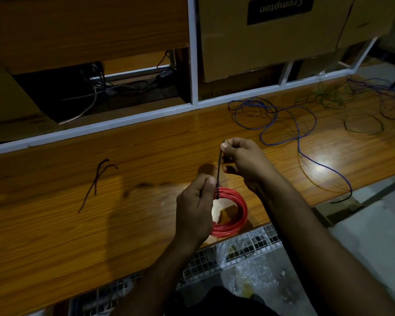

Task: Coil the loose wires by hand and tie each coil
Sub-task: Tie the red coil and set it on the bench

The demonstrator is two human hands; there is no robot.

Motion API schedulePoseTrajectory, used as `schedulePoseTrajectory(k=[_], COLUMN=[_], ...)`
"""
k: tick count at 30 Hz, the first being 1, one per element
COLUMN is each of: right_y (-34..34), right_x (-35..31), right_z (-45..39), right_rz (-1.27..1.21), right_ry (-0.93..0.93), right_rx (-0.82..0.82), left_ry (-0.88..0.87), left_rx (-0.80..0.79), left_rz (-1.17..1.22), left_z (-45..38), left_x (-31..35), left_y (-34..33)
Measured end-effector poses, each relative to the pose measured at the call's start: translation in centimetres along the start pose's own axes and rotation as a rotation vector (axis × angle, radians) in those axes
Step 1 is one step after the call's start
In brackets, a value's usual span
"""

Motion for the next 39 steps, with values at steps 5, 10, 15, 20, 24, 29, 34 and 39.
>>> schedulePoseTrajectory(k=[5, 10, 15, 20, 24, 29, 34, 39], right_y=[-0.6, -1.9, -3.7, -4.9, -4.0, -3.2, -4.6, -3.1], right_x=[-0.8, -3.4, -4.1, -3.7, -3.9, 0.6, 7.2, 8.0], right_z=[-0.7, -0.3, 0.1, 0.0, -1.2, -2.3, -1.9, -4.8], right_rz=[-0.077, -0.107, -0.012, 0.008, -0.101, 0.365, 0.146, -0.070], right_ry=[-0.014, 0.063, 0.092, 0.098, 0.104, -0.025, -0.243, -0.243], right_rx=[-0.031, -0.062, -0.102, -0.174, -0.172, -0.265, -0.480, -0.363], left_ry=[0.076, 0.139, 0.242, 0.339, 0.363, 0.549, 0.671, 0.710], left_rx=[0.073, 0.131, 0.208, 0.244, 0.239, 0.201, 0.135, 0.094], left_rz=[-0.058, -0.112, -0.127, -0.136, -0.003, 0.209, 0.335, 0.384], left_z=[-0.1, -0.6, -0.9, -0.9, -2.7, -4.9, -7.6, -9.4], left_x=[-1.4, -2.5, -4.1, -5.5, -6.0, -7.6, -9.9, -11.6], left_y=[0.8, 1.4, 2.6, 3.0, 3.7, 3.9, 3.1, 2.3])
Point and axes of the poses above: each hand's wrist, its own z-axis away from the middle knuckle, its own y-axis out of the back of the hand, x = y × z, the point moved 8 cm from there along -z, towards the middle knuckle, and after that the axes turned 7 degrees about z, right-handed, at the moved point
